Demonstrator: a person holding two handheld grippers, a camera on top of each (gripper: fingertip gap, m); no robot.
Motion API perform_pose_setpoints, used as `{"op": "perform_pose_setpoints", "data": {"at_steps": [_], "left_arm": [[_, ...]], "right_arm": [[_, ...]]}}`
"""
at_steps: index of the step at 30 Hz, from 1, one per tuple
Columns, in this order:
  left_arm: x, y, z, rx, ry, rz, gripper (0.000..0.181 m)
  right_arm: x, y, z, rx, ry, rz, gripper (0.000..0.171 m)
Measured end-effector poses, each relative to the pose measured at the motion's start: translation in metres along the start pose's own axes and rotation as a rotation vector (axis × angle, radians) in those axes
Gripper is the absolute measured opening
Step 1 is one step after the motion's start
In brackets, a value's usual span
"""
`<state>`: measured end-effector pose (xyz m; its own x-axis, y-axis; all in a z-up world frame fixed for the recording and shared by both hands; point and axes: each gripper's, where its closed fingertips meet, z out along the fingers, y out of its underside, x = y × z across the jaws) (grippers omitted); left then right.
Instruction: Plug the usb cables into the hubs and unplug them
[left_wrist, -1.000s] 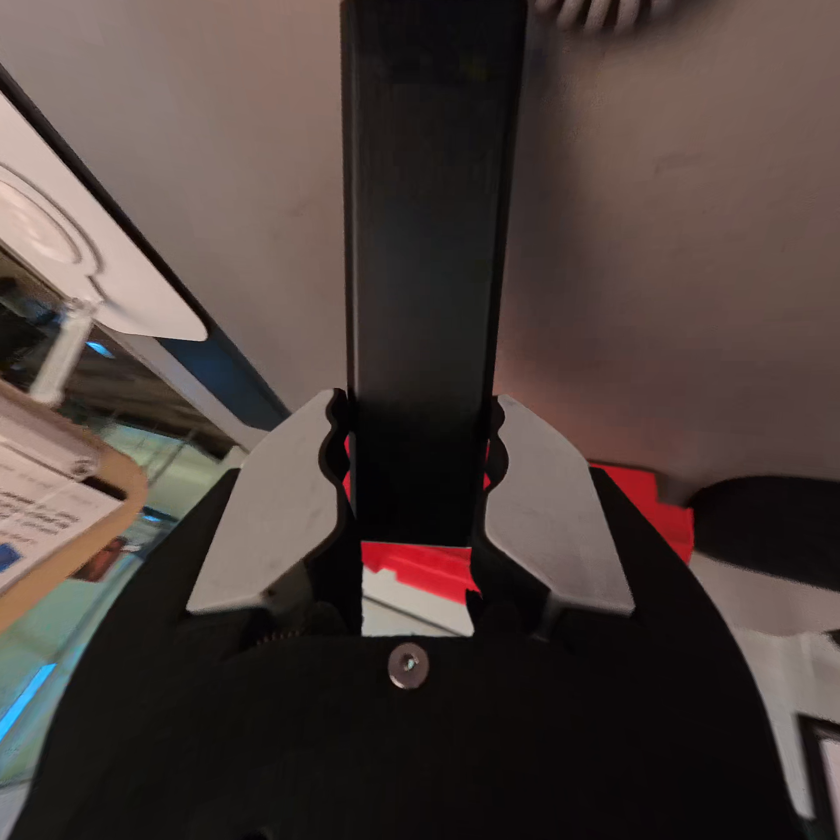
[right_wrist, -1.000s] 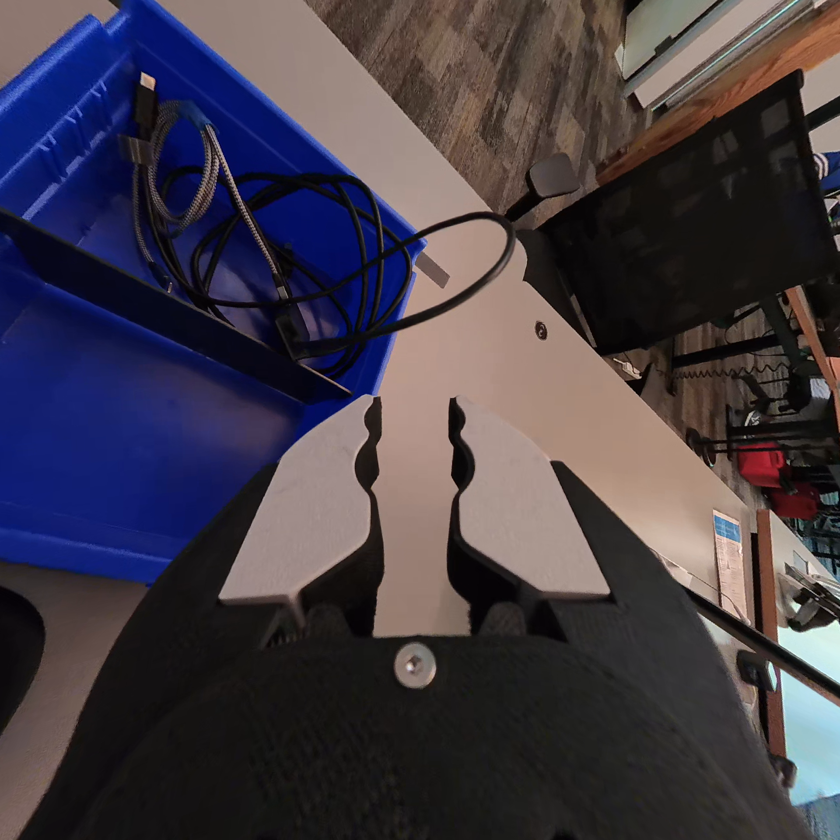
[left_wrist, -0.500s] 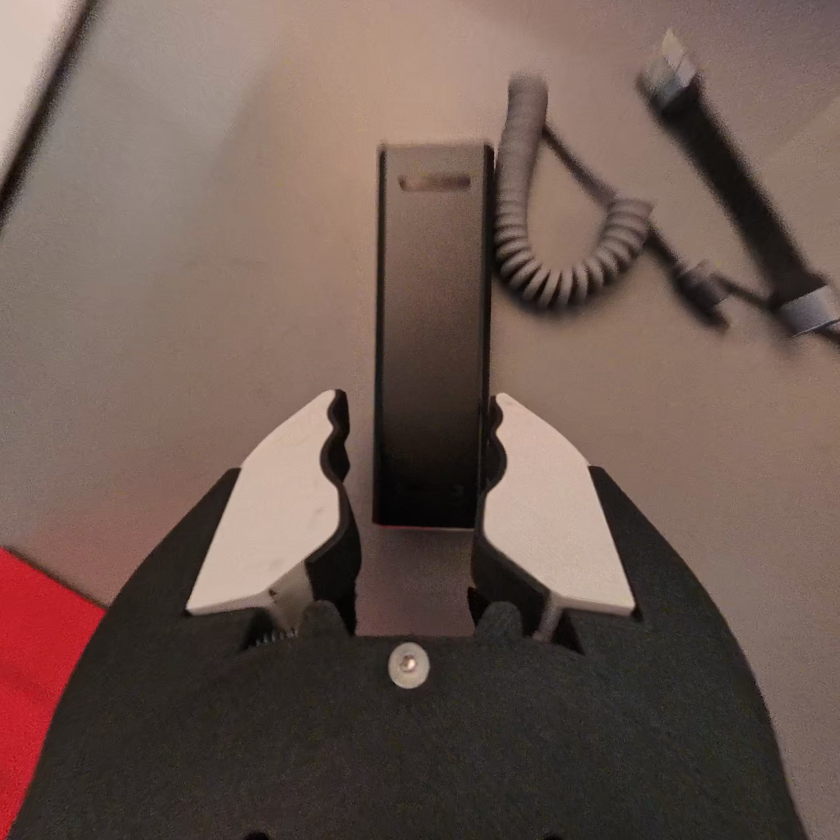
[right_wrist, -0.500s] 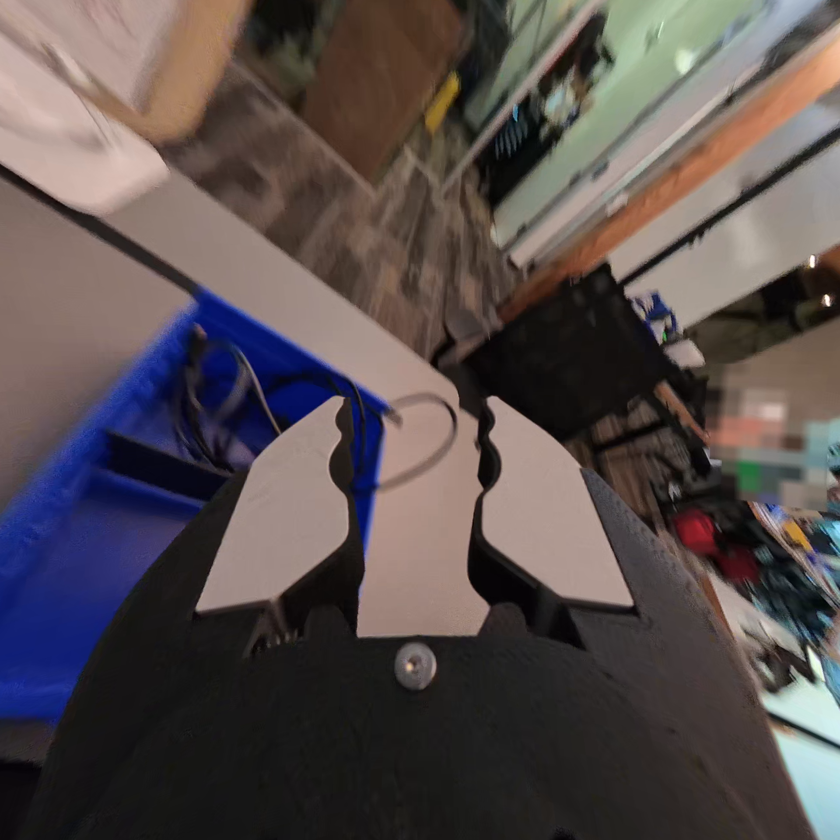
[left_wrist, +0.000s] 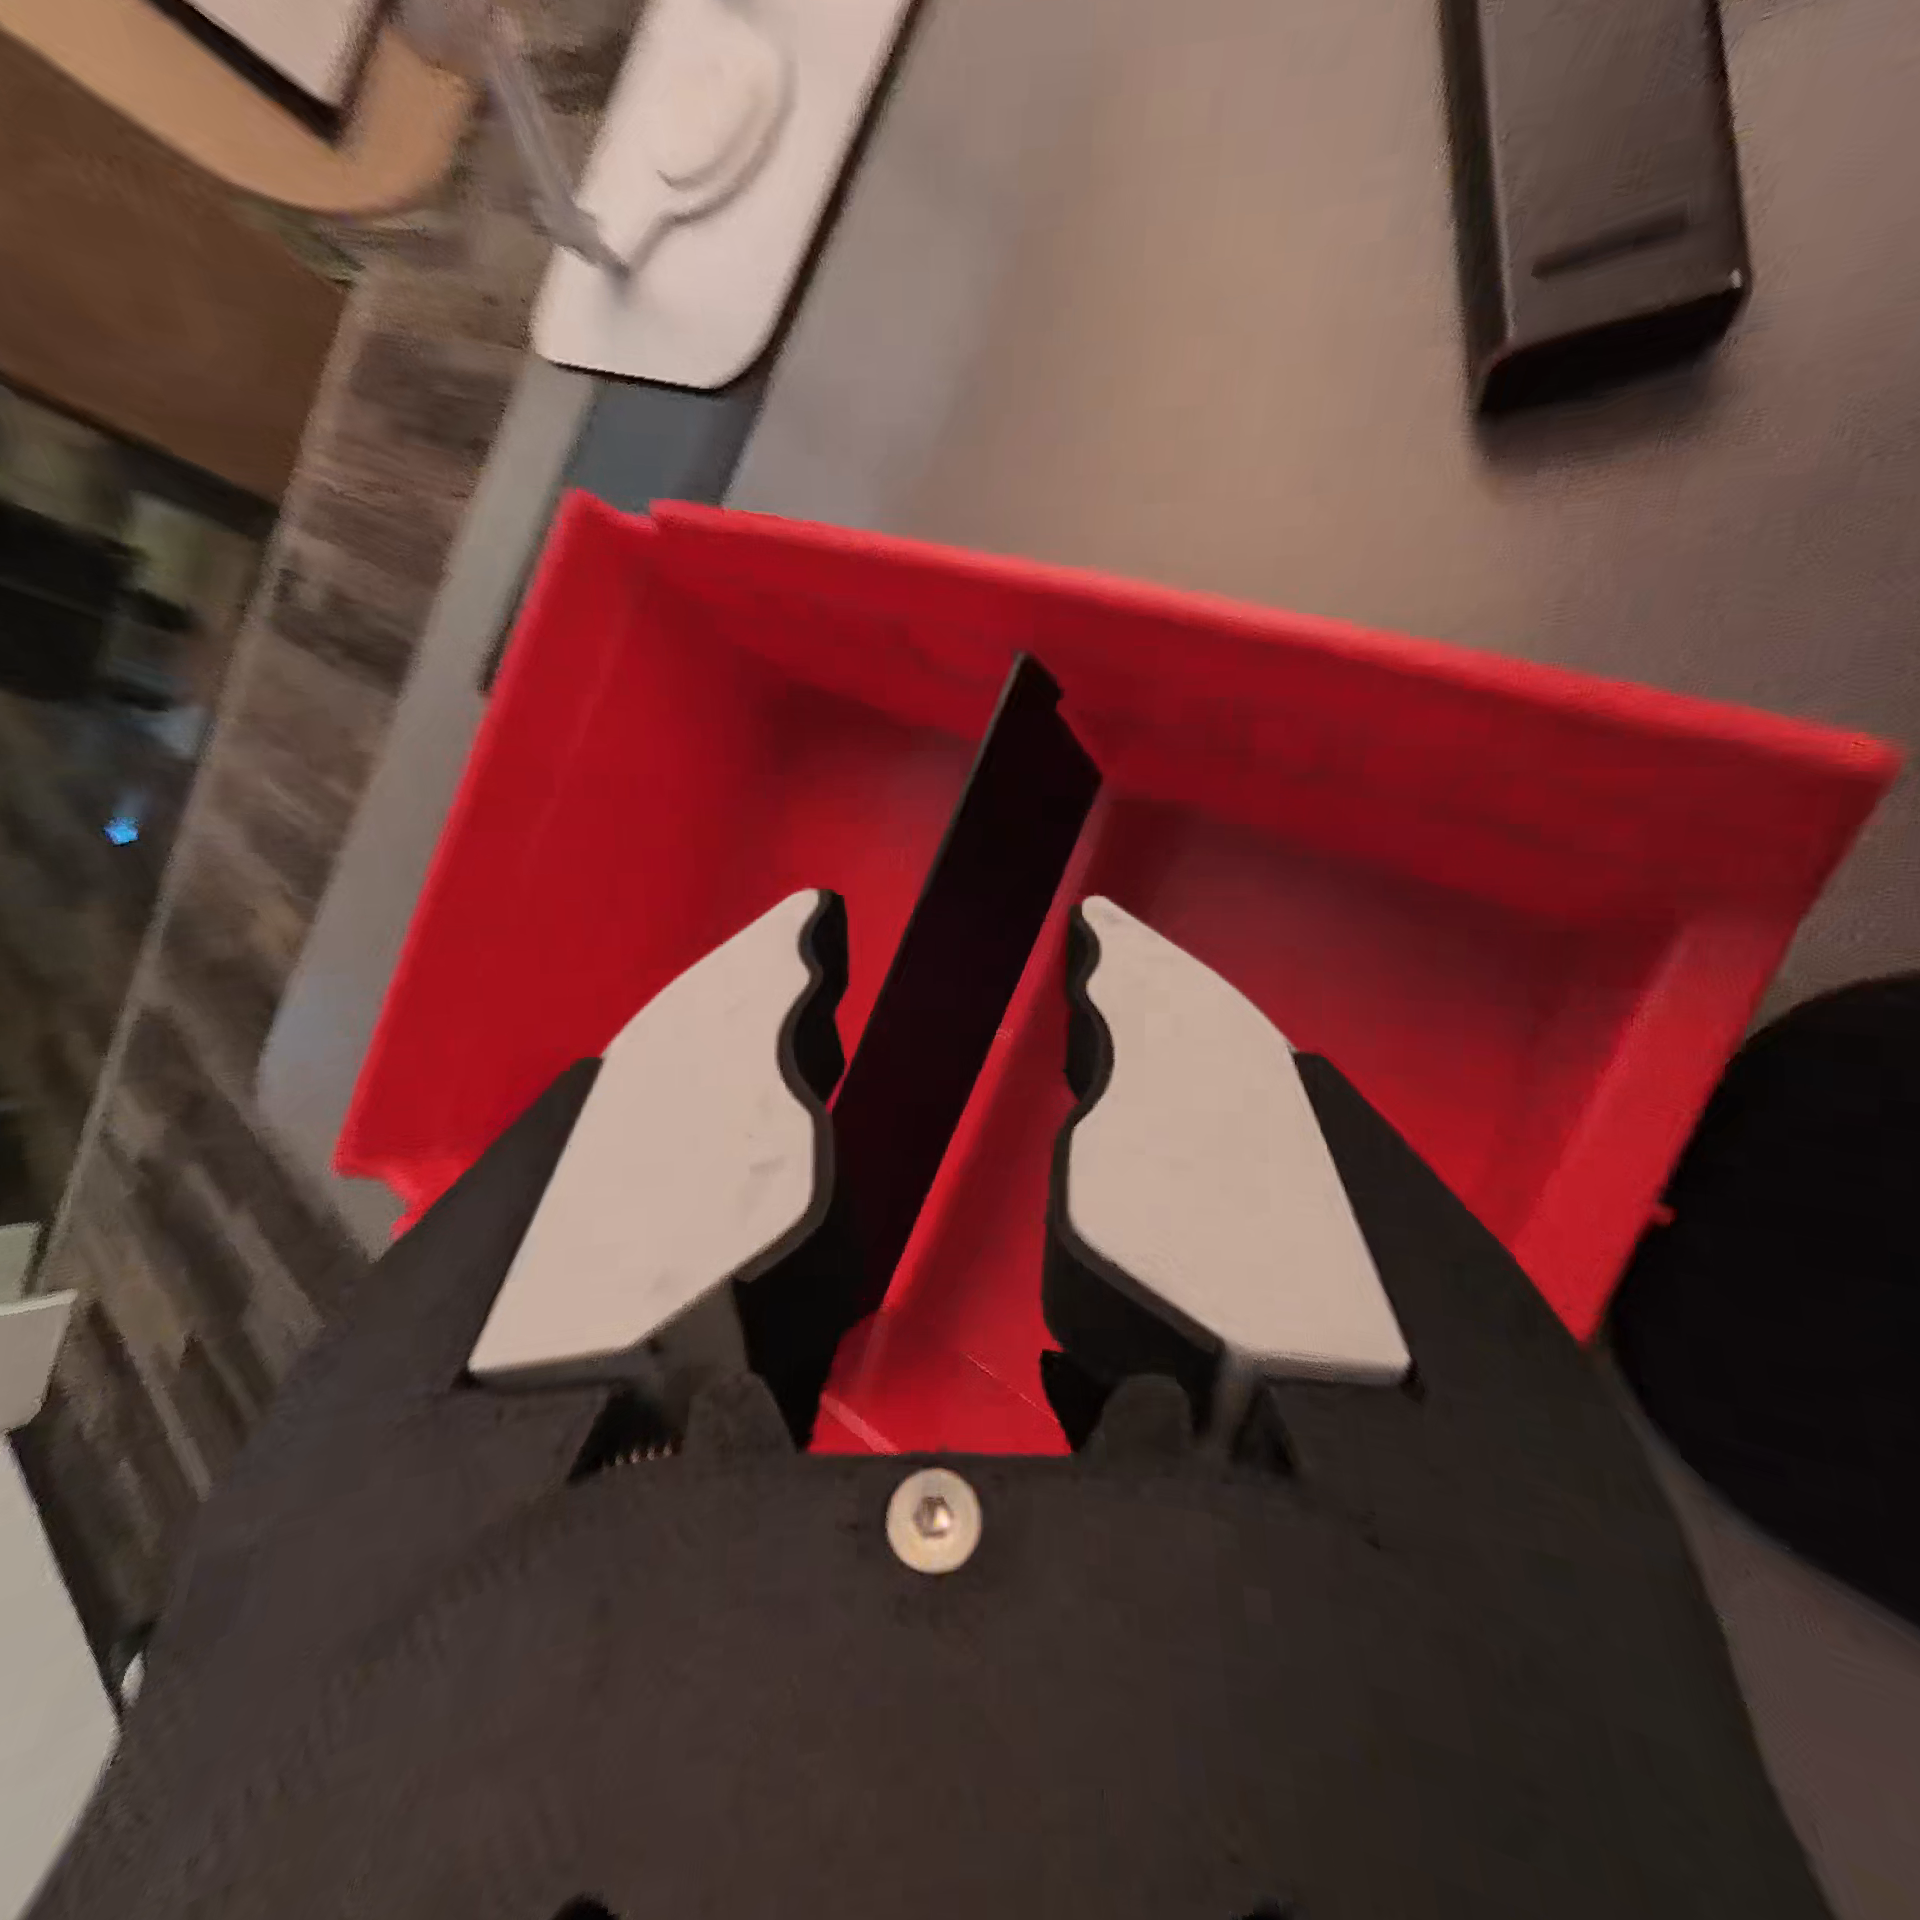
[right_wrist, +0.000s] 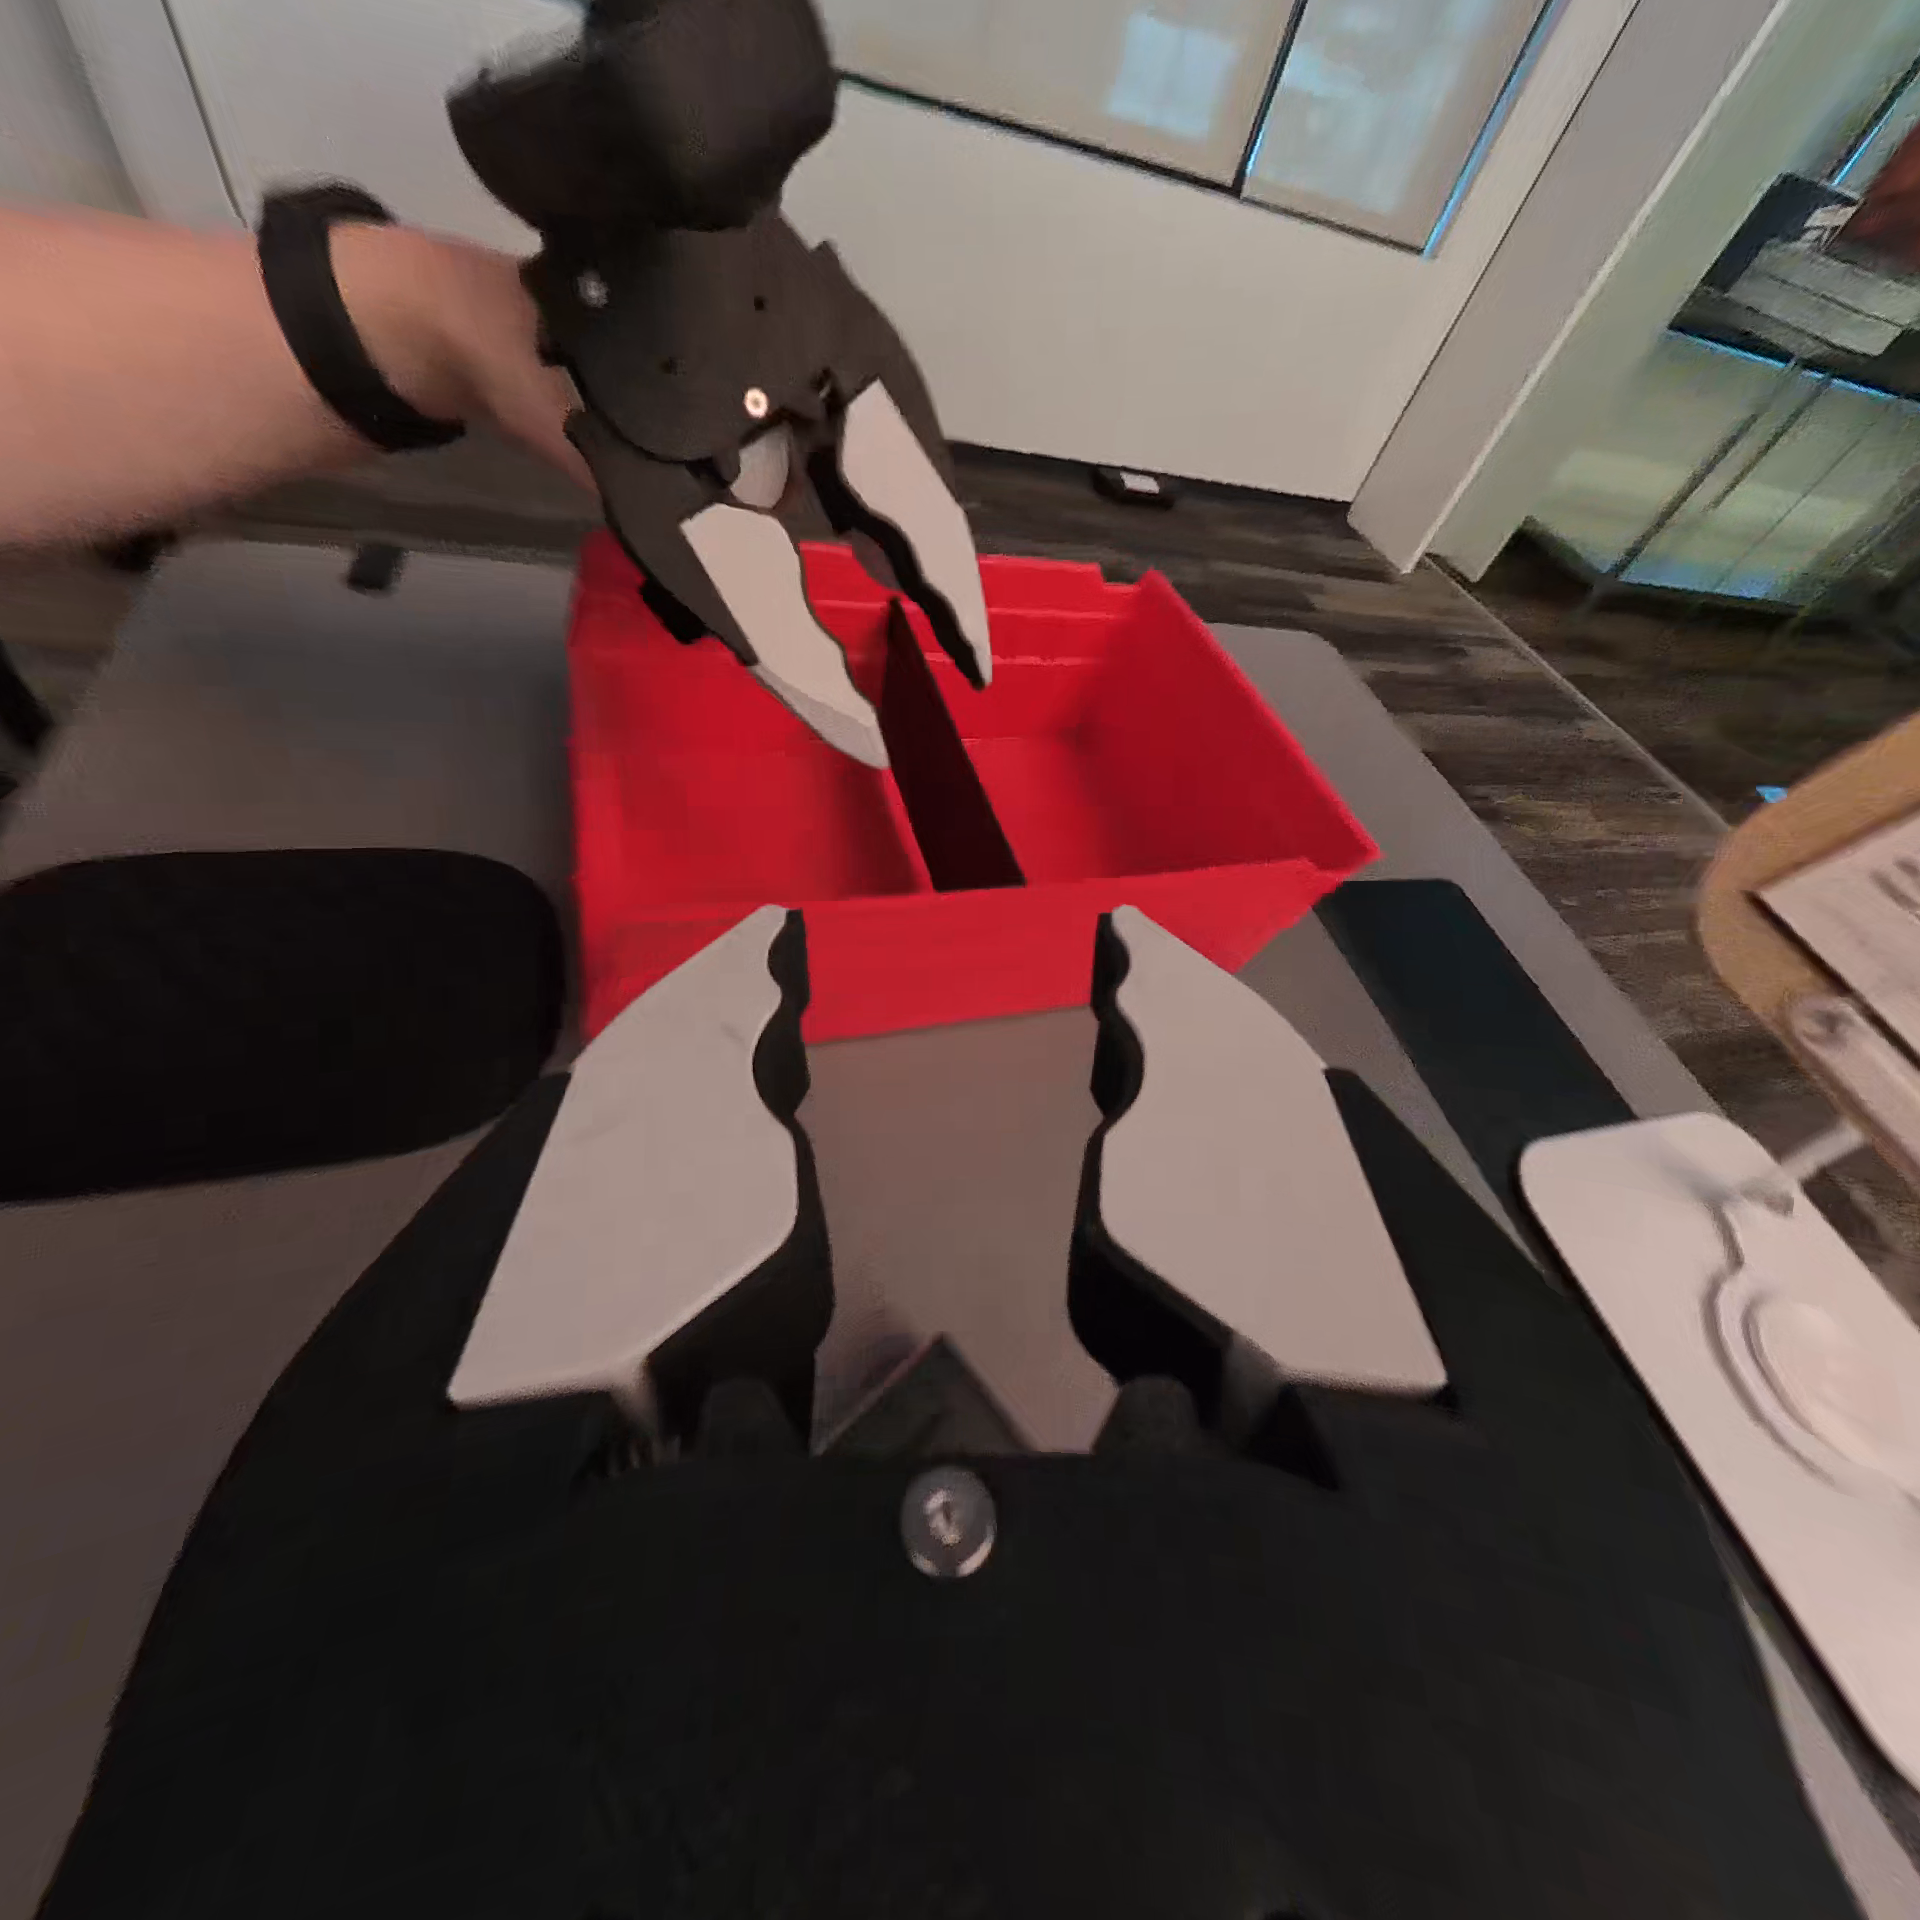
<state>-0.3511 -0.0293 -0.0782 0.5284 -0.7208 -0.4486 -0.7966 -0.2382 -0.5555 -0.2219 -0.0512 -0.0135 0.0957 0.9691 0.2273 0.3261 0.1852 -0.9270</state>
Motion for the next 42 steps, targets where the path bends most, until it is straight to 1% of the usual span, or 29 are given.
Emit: {"op": "perform_pose_setpoints", "data": {"at_steps": [2, 3, 5, 7, 9, 11, 14, 16, 18, 20, 21, 22, 24, 27, 32, 36, 39, 42], "left_arm": [[-0.001, 0.007, 0.013, -0.036, 0.092, 0.024, 0.038], [-0.001, 0.008, 0.017, -0.045, 0.134, 0.039, 0.035], [-0.002, 0.013, 0.024, -0.088, 0.182, 0.067, 0.033], [-0.004, 0.009, 0.031, -0.087, 0.198, 0.074, 0.032], [0.002, 0.001, 0.035, -0.054, 0.248, 0.059, 0.029], [0.003, 0.003, 0.042, -0.07, 0.252, 0.064, 0.029], [0.002, 0.011, 0.05, -0.097, 0.223, 0.102, 0.025], [0.004, 0.017, 0.054, -0.119, 0.214, 0.112, 0.023], [0.006, 0.021, 0.059, -0.135, 0.202, 0.125, 0.018], [0.004, 0.022, 0.062, -0.136, 0.176, 0.131, 0.013], [0.004, 0.022, 0.063, -0.136, 0.172, 0.134, 0.012], [0.004, 0.021, 0.063, -0.138, 0.173, 0.132, 0.01], [0.004, 0.021, 0.062, -0.143, 0.195, 0.101, 0.008], [0.008, 0.016, 0.056, -0.096, 0.264, 0.029, 0.005], [0.007, 0.017, 0.056, -0.065, 0.247, 0.017, 0.002], [0.01, 0.015, 0.052, -0.045, 0.264, 0.0, 0.002], [0.013, 0.015, 0.052, -0.039, 0.265, -0.001, 0.002], [0.014, 0.011, 0.052, -0.02, 0.269, -0.017, 0.002]], "right_arm": [[0.01, 0.011, 0.044, -0.045, 0.022, 0.009, 0.052], [0.015, 0.016, 0.059, -0.051, 0.013, 0.067, 0.05], [0.024, 0.027, 0.078, -0.097, -0.013, 0.291, 0.047], [0.027, 0.029, 0.085, -0.13, -0.08, 0.509, 0.044], [0.039, 0.031, 0.088, -0.179, -0.055, 0.68, 0.042], [0.043, 0.034, 0.091, -0.267, -0.063, 0.76, 0.04], [0.051, 0.038, 0.099, -0.36, -0.039, 0.875, 0.022], [0.056, 0.045, 0.106, -0.425, -0.013, 0.93, 0.02], [0.053, 0.055, 0.113, -0.518, -0.017, 0.962, 0.022], [0.053, 0.07, 0.117, -0.63, 0.023, 0.944, 0.023], [0.052, 0.073, 0.12, -0.655, 0.018, 0.941, 0.021], [0.05, 0.071, 0.124, -0.657, -0.003, 0.965, 0.013], [0.053, 0.072, 0.127, -0.667, 0.016, 0.962, 0.011], [0.058, 0.073, 0.128, -0.651, 0.054, 0.951, 0.01], [0.058, 0.072, 0.133, -0.632, 0.073, 1.007, 0.008], [0.058, 0.072, 0.134, -0.679, 0.11, 0.975, 0.007], [0.054, 0.071, 0.13, -0.732, 0.09, 0.97, 0.008], [0.049, 0.071, 0.118, -0.793, 0.063, 0.911, 0.009]]}}
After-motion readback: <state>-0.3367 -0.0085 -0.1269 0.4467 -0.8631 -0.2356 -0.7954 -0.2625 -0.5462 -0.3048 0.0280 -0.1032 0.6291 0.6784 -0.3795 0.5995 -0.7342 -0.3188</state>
